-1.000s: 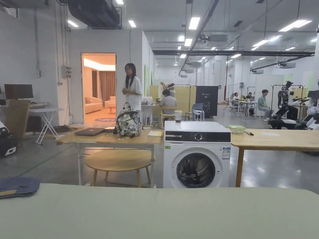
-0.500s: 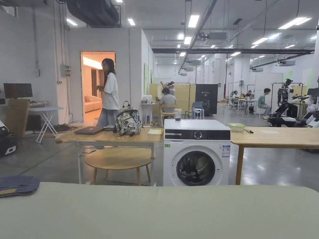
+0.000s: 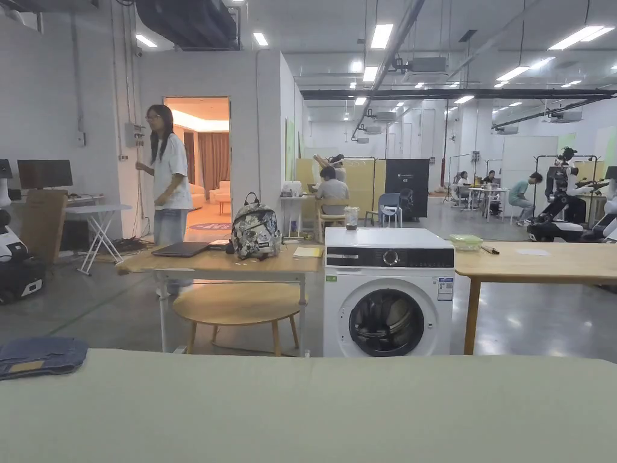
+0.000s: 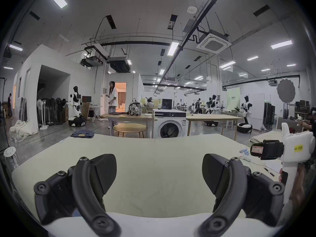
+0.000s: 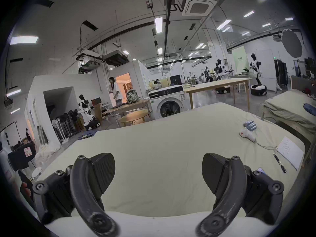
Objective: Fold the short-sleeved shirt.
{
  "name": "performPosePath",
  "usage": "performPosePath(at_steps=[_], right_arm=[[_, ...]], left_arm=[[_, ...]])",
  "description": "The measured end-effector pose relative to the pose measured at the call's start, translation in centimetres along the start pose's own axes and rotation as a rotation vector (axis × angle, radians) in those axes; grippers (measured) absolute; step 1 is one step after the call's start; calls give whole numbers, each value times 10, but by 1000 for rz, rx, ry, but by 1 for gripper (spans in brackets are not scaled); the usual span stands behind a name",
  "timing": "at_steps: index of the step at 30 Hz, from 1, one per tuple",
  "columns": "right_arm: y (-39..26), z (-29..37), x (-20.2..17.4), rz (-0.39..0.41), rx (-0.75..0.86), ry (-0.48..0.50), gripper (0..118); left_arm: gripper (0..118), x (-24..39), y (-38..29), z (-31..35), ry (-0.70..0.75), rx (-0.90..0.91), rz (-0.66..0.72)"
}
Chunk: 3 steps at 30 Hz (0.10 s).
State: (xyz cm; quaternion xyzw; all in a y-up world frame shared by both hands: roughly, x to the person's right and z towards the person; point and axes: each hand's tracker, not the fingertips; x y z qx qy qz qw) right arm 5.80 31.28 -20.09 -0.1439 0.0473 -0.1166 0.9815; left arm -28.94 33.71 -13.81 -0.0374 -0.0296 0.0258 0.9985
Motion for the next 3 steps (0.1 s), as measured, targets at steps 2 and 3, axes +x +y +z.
performPosePath(at_steps=[2,3], right_arm=[[-1,-2,-3,17,-2,-14,104],[-2,-2,-4,19,0,-11,104]], left_arm=[[103,1,-1,-1,-4,-4,-6],[103,1,-2,-2,-5,-5,-8]])
